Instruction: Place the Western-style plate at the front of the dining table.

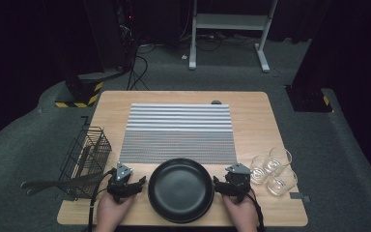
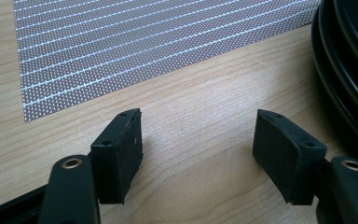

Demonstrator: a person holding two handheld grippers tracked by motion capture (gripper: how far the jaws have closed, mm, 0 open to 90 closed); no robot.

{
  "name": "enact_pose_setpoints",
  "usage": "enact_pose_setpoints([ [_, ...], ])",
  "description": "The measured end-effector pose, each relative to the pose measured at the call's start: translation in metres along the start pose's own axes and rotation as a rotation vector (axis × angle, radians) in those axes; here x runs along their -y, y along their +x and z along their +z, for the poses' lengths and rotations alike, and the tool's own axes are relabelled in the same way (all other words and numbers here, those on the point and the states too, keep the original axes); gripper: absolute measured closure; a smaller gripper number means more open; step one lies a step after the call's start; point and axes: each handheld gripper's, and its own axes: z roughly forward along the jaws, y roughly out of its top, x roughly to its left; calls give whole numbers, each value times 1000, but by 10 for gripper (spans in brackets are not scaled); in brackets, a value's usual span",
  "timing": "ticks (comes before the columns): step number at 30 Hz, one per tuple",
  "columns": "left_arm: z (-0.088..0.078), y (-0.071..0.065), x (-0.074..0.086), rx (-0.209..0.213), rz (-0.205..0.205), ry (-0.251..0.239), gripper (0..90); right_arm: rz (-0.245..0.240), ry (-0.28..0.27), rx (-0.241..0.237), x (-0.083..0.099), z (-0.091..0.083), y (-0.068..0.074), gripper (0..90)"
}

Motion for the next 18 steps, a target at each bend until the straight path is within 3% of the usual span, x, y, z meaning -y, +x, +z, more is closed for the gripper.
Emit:
enact_pose_setpoints([
  [18,0,0,0,0,2,2,334,-19,11,-27,0,0,1,136],
])
